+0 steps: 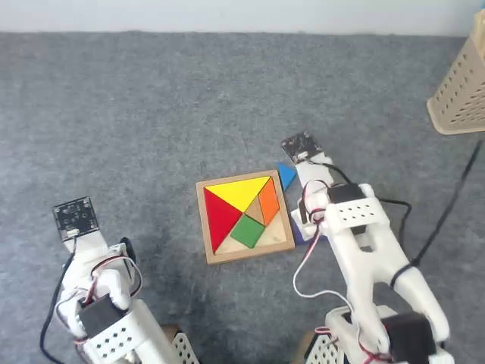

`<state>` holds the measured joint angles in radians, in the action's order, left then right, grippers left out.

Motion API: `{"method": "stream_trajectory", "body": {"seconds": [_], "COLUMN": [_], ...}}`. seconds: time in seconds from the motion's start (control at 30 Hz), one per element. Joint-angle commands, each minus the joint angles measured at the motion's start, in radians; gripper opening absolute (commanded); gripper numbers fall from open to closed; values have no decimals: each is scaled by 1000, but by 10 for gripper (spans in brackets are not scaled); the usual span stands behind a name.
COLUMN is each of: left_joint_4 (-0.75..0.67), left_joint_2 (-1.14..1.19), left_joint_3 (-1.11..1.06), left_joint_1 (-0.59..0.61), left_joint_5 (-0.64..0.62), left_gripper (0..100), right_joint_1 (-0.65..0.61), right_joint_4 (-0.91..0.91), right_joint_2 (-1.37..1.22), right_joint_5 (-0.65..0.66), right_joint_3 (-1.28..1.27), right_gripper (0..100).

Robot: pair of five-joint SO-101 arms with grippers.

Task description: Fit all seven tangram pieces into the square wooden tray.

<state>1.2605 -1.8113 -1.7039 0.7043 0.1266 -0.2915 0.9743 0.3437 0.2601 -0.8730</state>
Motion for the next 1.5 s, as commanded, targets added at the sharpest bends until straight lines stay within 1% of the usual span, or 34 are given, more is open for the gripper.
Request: {"method": "stream_trajectory", "body": {"seconds": [0.0,0.1,0.27,0.43,0.53,0.67,0.8,0.87,0.97,1.07,1.13,1.2,1.27,1.33,1.47], "left_joint_4": [3,3,3,3,3,3,3,3,3,3,3,3,3,3,3], "left_joint_2": [-11,-11,-11,-11,-11,-11,-11,-11,-11,-11,-11,-11,-11,-11,-11], "left_joint_3": [19,19,19,19,19,19,19,19,19,19,19,19,19,19,19], "left_joint_1": [-2,-2,-2,-2,-2,-2,-2,-2,-2,-2,-2,-2,-2,-2,-2], "left_joint_5": [-9,-9,-9,-9,-9,-9,-9,-9,-9,-9,-9,-9,-9,-9,-9], "left_gripper": [225,225,225,225,225,225,225,225,225,225,225,225,225,225,225], "right_joint_1": [-5,-4,10,162,223,237,232,232,211,127,53,5,-12,-10,7], "right_joint_4": [-18,-21,-22,-22,-22,-15,2,25,36,13,-54,-131,-199,-239,-249], "right_joint_2": [-44,-84,-128,-179,-232,-280,-223,-160,-64,-33,-64,-128,-208,-282,-367], "right_joint_5": [25,46,46,46,46,41,32,-21,-144,-296,-385,-450,-491,-496,-496], "right_joint_3": [8,9,21,101,176,253,279,288,285,269,262,264,269,269,265], "right_gripper": [6,6,6,6,6,6,6,6,6,6,6,6,6,6,6]}}
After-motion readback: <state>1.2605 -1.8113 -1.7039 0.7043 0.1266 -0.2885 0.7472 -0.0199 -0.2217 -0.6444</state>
